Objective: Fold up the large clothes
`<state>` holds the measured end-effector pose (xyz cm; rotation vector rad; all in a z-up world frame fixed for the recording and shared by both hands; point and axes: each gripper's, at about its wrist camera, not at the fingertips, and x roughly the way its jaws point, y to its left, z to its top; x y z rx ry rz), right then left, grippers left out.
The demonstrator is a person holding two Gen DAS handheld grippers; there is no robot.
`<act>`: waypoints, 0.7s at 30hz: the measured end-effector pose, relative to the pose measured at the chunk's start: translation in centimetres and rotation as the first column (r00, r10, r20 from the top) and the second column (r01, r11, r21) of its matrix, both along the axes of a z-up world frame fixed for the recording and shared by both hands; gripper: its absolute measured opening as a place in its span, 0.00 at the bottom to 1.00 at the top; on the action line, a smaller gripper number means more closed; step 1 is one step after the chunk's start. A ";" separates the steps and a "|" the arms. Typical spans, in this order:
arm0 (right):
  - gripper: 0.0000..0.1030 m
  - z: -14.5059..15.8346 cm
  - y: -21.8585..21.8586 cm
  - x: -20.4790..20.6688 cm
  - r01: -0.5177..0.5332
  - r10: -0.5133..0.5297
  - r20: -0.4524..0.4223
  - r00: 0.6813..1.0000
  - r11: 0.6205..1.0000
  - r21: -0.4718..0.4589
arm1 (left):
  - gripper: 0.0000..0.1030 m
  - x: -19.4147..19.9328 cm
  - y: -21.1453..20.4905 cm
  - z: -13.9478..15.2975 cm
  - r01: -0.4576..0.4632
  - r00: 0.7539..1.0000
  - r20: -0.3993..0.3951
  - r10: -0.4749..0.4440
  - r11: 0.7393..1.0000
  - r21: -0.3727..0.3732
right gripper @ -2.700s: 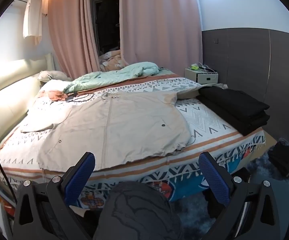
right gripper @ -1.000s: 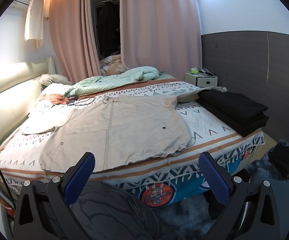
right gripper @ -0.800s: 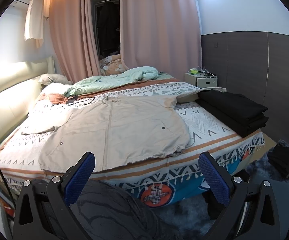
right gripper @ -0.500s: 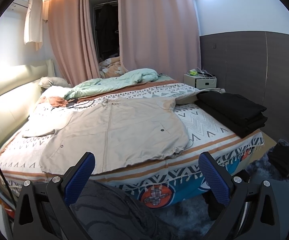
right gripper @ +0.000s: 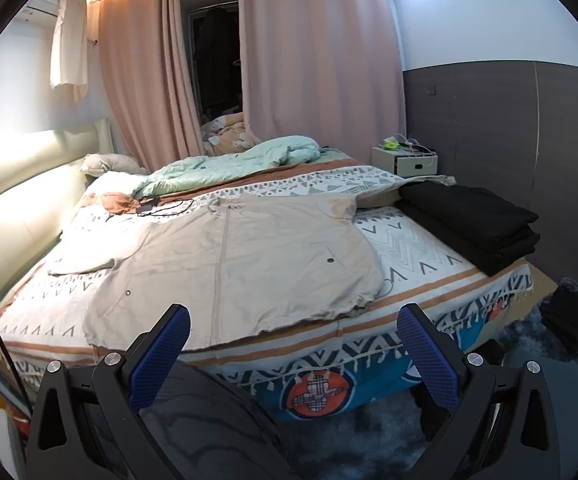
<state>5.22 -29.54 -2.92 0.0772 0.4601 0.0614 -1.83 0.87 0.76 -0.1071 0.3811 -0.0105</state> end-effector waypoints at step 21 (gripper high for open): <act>1.00 -1.6 4.6 11.1 -0.101 0.104 -0.054 0.993 0.994 0.049 | 0.99 8.4 4.9 -1.5 -0.073 0.992 -0.101 0.072 0.997 -0.001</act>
